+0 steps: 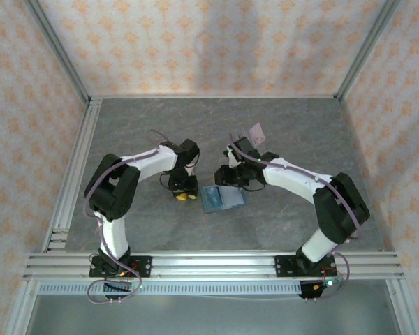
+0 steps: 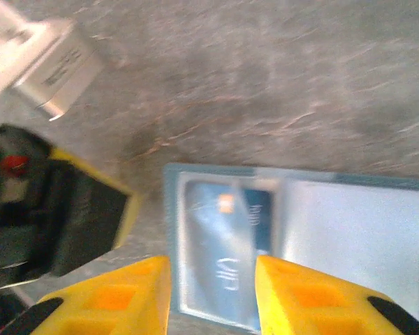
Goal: Put the credit cards into the card holder
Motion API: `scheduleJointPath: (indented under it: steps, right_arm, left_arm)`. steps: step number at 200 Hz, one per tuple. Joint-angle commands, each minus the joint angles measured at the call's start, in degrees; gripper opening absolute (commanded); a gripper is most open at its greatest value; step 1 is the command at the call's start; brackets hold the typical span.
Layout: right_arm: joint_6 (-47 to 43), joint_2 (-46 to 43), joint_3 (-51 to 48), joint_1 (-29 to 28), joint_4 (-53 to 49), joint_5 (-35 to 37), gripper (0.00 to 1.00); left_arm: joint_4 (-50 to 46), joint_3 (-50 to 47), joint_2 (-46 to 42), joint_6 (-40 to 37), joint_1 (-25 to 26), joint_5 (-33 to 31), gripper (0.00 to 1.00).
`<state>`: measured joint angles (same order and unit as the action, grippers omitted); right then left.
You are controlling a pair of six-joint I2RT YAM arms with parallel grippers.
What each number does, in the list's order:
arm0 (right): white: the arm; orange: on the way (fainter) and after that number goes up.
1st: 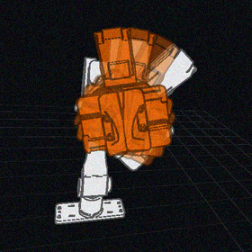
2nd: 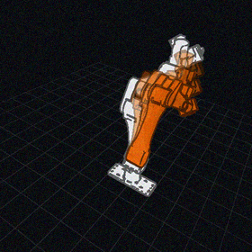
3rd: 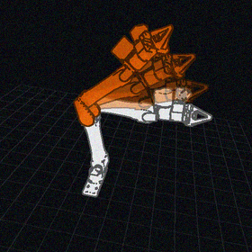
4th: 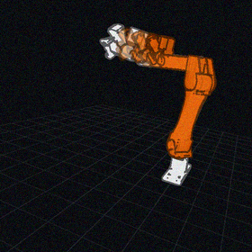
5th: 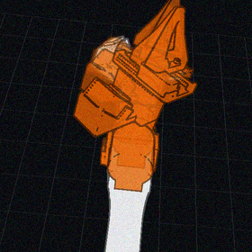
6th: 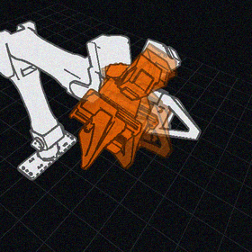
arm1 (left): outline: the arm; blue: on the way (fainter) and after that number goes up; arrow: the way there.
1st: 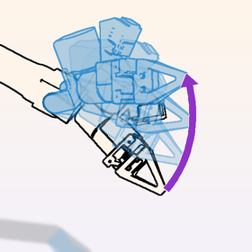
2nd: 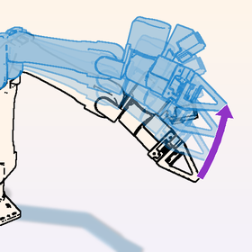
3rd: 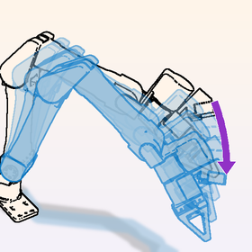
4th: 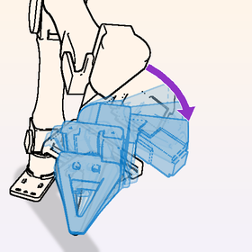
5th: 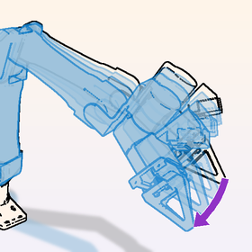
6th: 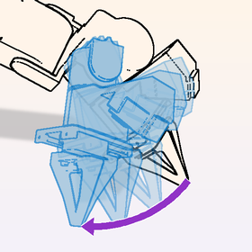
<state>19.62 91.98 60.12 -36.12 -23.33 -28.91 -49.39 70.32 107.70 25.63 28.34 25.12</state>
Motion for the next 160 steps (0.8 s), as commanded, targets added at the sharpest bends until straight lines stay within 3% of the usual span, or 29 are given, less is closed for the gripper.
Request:
scheduleJointPath:
  steps: [1, 52, 113, 160]
  right_arm:
    - [-4.0, 1.7, 3.6, 0.5, -10.0, 9.3, 0.3]
    - [-8.8, 7.5, 7.8, -0.3, -14.2, 14.5, 0.32]
    - [-9.6, 11.8, 8.7, -0.8, -14.4, 17.3, 0.29]
    - [-9.9, 12.4, 7.2, -1.8, -13.7, 18.8, 0.33]
  left_arm:
    - [-3.7, -0.3, -4.2, 1.4, 0.4, 1.3, 0.35]
    - [-2.4, 2.8, -5.8, 5.8, 3.8, 3.7, 0.39]
    - [0.4, 5.7, 1.0, 7.5, 4.8, 6.2, 0.38]
    - [1.0, 4.8, 5.6, 6.6, 5.0, 5.0, 0.37]
